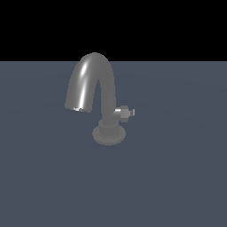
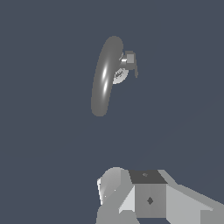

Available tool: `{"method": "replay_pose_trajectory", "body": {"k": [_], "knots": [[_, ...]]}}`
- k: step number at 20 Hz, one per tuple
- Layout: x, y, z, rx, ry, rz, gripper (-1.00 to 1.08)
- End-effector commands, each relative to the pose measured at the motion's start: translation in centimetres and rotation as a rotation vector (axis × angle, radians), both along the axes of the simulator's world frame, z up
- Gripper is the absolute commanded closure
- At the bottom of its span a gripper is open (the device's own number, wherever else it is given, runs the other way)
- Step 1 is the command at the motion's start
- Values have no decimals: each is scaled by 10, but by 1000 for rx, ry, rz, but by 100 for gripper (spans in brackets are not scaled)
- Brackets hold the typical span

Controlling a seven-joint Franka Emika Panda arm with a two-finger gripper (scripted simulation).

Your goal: Turn on the faucet by rotating a designated handle.

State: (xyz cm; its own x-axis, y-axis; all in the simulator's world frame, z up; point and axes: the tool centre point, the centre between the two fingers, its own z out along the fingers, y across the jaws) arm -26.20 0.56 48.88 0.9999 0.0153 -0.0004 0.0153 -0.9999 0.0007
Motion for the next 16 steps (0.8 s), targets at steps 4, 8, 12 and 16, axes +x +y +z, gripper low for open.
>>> {"method": "replay_pose_trajectory", "body": {"k": [4,8,12,16], "knots": [[1,0,0,2,4,-4,108],[6,1,0,11,20,-20,108],[14,3,-1,26,49,-49,108],[27,5,-2,49,93,-93,108]]}}
